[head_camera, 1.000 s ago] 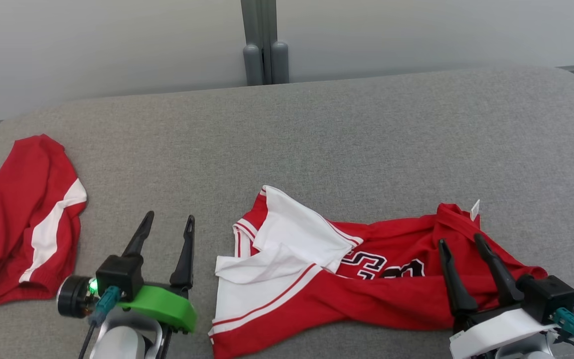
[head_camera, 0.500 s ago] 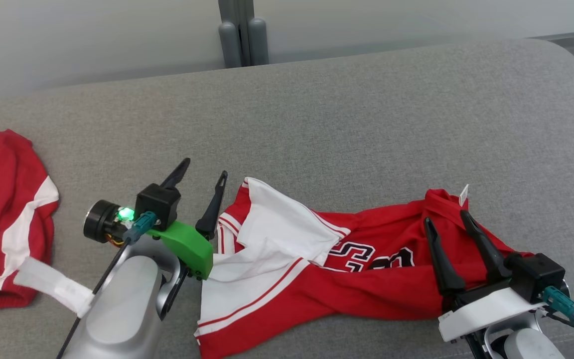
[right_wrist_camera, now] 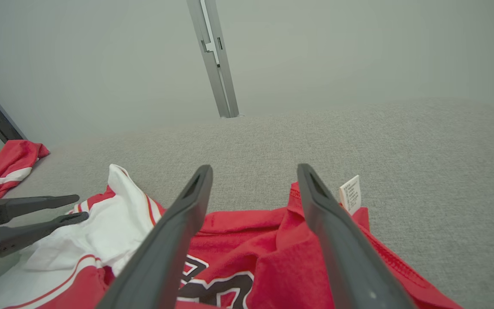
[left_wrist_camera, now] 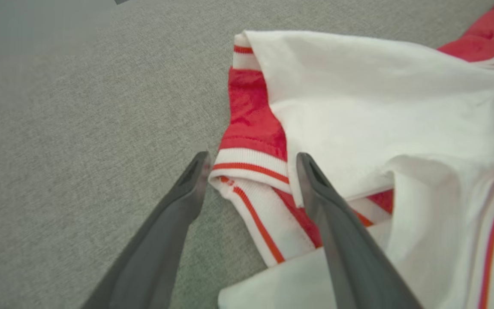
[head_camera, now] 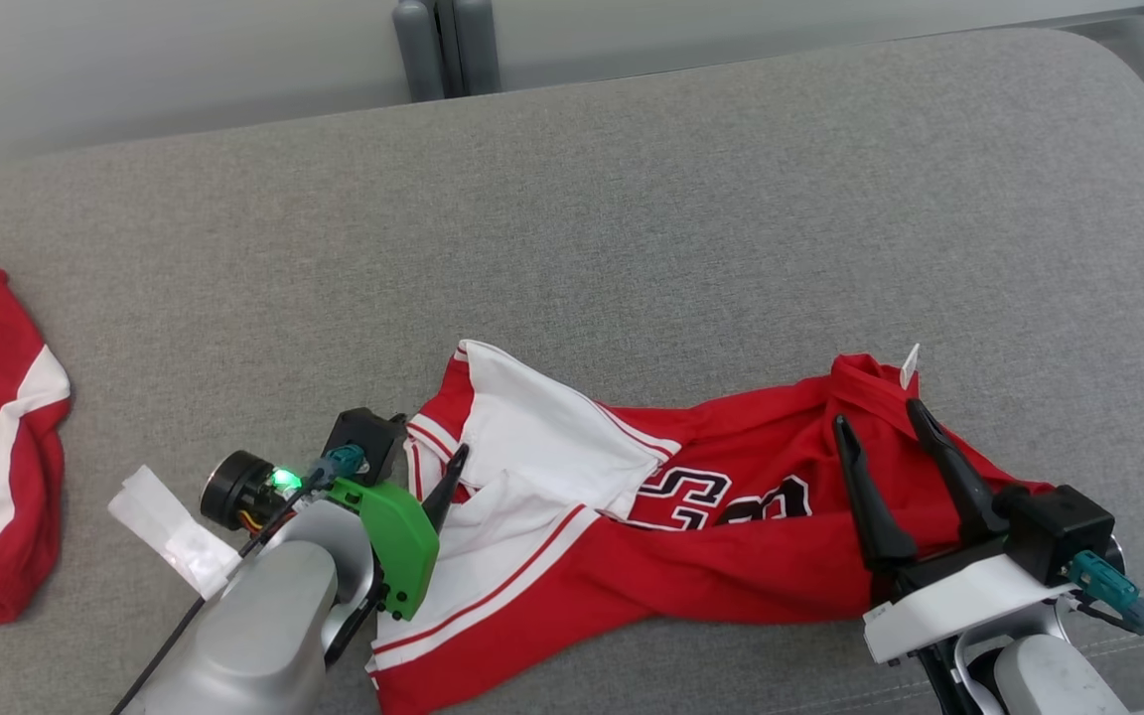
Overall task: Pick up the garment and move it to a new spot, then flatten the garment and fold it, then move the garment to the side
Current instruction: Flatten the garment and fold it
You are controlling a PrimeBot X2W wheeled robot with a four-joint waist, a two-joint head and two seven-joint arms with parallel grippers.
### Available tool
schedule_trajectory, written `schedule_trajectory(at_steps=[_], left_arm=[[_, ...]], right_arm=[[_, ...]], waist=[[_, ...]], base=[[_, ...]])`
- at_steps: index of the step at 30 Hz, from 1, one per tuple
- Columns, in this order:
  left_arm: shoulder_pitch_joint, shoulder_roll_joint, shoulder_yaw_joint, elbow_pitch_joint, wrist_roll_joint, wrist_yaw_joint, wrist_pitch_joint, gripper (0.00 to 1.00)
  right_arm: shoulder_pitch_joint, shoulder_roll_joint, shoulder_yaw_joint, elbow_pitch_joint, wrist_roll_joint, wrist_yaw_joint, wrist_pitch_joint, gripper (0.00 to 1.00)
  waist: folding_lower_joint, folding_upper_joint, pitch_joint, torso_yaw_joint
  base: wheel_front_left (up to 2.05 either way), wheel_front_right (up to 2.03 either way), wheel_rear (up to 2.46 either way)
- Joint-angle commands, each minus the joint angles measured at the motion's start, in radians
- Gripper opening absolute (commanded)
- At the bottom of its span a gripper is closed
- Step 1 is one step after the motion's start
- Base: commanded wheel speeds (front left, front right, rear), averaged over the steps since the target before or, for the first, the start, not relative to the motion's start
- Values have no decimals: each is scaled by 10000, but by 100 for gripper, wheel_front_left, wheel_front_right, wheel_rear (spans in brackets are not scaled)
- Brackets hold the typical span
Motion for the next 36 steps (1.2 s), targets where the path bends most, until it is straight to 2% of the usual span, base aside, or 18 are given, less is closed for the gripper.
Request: schedule_trajectory(at_steps=[1,8,9,10,11,18,21,26,28,29,30,33,36], left_arm=[[-265,47,-201,174,-307,-17,98,100],[-508,-52,-1179,754,-1303,-17,483,100],[-544,-41,-1340,815,-1462,-17,554,49],[-585,-36,-1446,863,-1541,-17,571,16],[-643,-50,-1562,914,-1664,-17,561,0],[-1593,25,-1692,1284,-2090,-2,-351,0],[-2244,131,-1434,1559,-2101,41,-781,0],[-3230,414,-843,1745,-1978,394,-1078,0],[-3277,463,-743,1853,-1983,367,-1071,0],[-3350,548,-703,1843,-1875,392,-1072,41],[-3367,564,-642,1782,-1845,446,-1072,100],[-3131,645,-218,1329,-1779,700,-1073,100],[-2660,763,152,938,-1614,765,-1064,100]], right_arm=[[-88,-22,16,40,-58,-11,-31,100],[-162,-54,60,76,-85,-11,-31,100],[-179,-54,75,76,-89,-11,-31,100],[-187,-56,85,77,-91,-11,-31,100],[-201,-57,93,75,-92,-11,-31,100],[-166,-22,10,-18,-122,-11,-31,100],[-193,-69,-46,-44,-108,-11,-31,100],[-336,-116,-155,-94,-167,-11,-31,100],[-390,-124,-162,-112,-172,-11,-31,100],[-423,-123,-150,-120,-167,-11,-31,100],[-436,-122,-152,-127,-167,-11,-31,100],[-407,-86,-208,-109,-190,-11,-31,100],[-294,-44,-239,-48,-187,-11,-31,100]], waist=[[0,0,9,-2],[0,0,24,-21],[0,0,33,-35],[0,0,41,-47],[0,0,55,-60],[0,0,152,-72],[0,0,200,-55],[0,0,331,-154],[0,0,387,-196],[0,0,425,-217],[0,0,449,-224],[0,0,488,-179],[0,0,430,-71]], base=[[0,0,0],[0,0,0],[0,0,0],[0,0,0],[0,0,0],[0,0,0],[0,0,0],[0,0,0],[0,0,0],[0,0,0],[0,0,0],[0,0,0],[0,0,0]])
